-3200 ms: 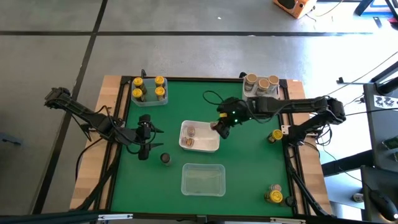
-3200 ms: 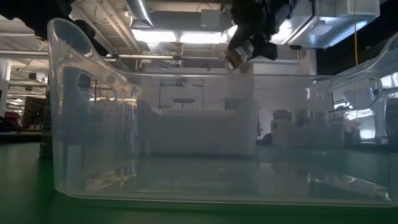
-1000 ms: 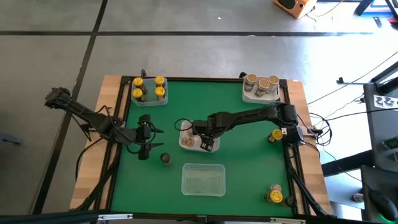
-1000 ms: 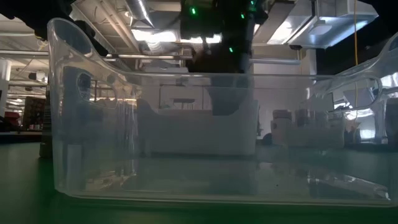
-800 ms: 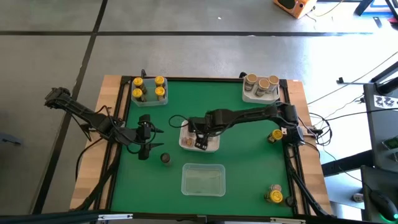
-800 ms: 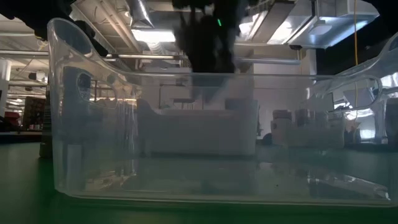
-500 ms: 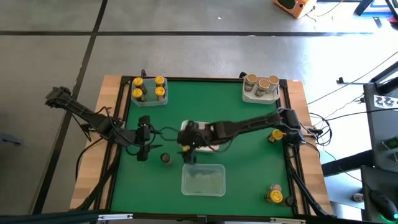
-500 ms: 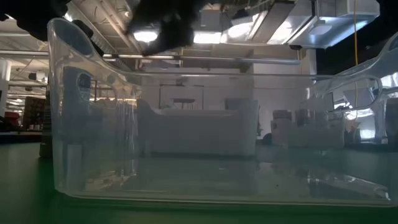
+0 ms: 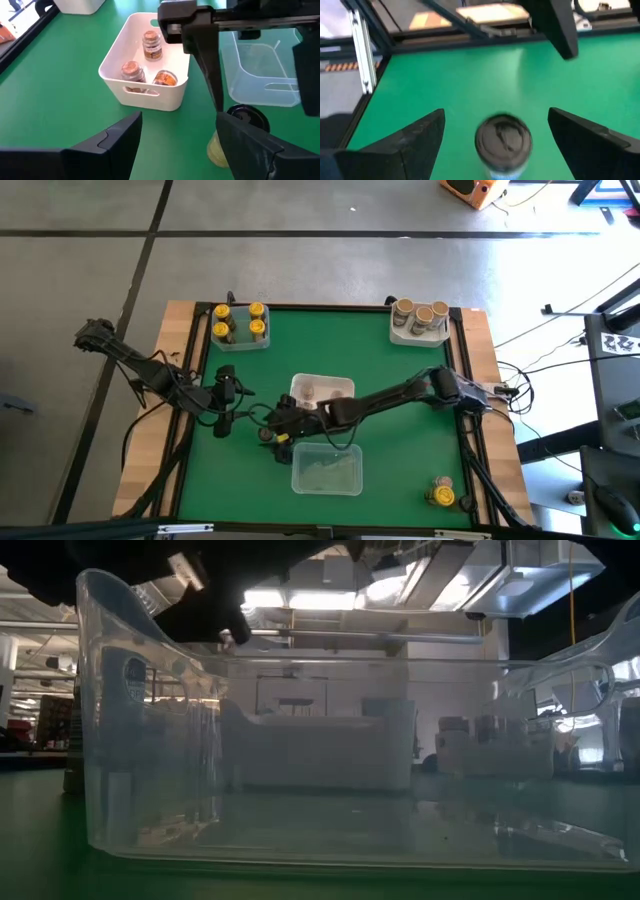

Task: Sort spices by type
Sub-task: Put the left black seasoning bottle into the bottom transparent bin

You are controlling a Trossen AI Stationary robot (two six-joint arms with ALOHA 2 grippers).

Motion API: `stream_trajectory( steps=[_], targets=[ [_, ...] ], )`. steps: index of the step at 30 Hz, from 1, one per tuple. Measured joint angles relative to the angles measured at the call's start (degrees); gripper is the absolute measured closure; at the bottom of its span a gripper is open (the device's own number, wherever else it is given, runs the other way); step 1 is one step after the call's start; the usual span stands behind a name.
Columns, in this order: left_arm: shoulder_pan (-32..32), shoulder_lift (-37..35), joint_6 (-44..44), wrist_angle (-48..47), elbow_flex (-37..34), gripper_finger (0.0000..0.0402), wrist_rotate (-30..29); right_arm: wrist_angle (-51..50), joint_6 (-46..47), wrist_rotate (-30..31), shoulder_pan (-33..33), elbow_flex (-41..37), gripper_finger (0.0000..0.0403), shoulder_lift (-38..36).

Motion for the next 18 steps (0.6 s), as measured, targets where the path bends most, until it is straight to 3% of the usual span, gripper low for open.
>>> stream_trajectory(
  steps=[18],
  targets=[
    [0.01, -0.18, -0.24, -0.35, 0.00, 0.0150, -0.01, 3.35, 0.95, 2.05, 0.33, 0.07, 0.0049, 4.77]
  ],
)
